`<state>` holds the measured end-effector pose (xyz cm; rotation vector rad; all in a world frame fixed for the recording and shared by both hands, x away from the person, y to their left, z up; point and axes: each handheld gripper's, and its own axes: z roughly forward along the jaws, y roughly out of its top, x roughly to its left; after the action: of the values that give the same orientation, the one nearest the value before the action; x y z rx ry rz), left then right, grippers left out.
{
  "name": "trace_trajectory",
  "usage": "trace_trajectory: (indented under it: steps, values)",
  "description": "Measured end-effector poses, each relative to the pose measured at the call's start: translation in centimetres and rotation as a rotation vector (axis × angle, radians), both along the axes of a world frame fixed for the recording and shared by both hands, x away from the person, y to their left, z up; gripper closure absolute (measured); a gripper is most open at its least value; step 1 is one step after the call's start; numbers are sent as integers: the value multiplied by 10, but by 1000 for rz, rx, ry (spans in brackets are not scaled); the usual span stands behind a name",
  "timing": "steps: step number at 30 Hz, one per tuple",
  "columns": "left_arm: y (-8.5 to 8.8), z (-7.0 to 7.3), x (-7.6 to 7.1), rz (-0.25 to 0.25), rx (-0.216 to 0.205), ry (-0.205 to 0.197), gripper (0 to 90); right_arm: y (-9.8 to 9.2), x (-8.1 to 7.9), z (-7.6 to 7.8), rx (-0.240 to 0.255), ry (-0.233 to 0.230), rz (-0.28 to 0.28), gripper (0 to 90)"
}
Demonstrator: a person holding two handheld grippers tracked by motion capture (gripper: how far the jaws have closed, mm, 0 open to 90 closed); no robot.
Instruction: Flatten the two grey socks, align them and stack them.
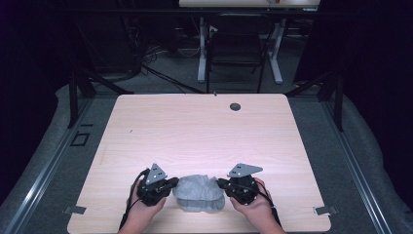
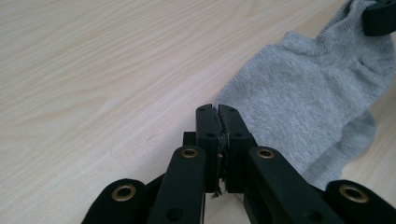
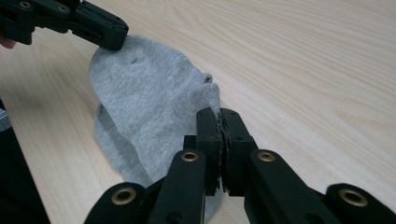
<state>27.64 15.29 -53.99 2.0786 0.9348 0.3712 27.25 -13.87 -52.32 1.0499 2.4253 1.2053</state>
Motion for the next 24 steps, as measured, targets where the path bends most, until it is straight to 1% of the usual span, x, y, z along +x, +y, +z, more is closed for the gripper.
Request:
trace_trajectory:
  steps: [1, 2, 3, 5, 10, 14, 15, 17, 18, 19, 20, 21, 22, 23, 24]
  values:
    - [0, 0, -2, -5, 1, 0, 879, 0, -1, 0, 4, -1, -1, 874]
    - [0, 0, -3, -6, -4, 0, 879, 0, -3, 0, 0, 0, 5, 874]
    - [0, 0, -5, -12, -4, 5, 879, -1, -4, 1, -5, 1, 8, 874]
    - [-1, -1, -8, -20, 0, 1, 879, -1, -7, 0, -7, -1, 8, 874]
    - [-3, -4, -15, -29, -8, 8, 879, -3, -13, -6, -18, 20, 11, 874]
    - [-4, -8, -15, -37, -2, 16, 879, -3, -14, -11, -37, 28, 12, 874]
    - [-4, -9, -15, -38, -1, 20, 879, -4, -14, -13, -27, 31, 8, 874]
    - [-5, -11, -15, -35, -1, 26, 879, -5, -14, -16, -26, 38, 6, 874]
    - [-5, -13, -15, -40, 11, 27, 879, -5, -14, -17, -32, 42, 4, 874]
    - [-6, -15, -15, -35, 9, 30, 879, -6, -14, -18, -38, 45, 6, 874]
    - [-6, -16, -14, -40, 19, 29, 879, -6, -14, -20, -35, 50, 4, 874]
    - [-7, -17, -13, -38, 17, 35, 879, -6, -13, -21, -42, 52, 6, 873]
    - [-7, -18, -13, -41, 21, 29, 879, -5, -13, -22, -47, 51, 5, 874]
    - [-8, -19, -12, -42, 16, 36, 879, -5, -13, -24, -43, 48, 2, 873]
    - [-8, -20, -12, -46, 19, 36, 878, -6, -12, -24, -55, 59, 5, 873]
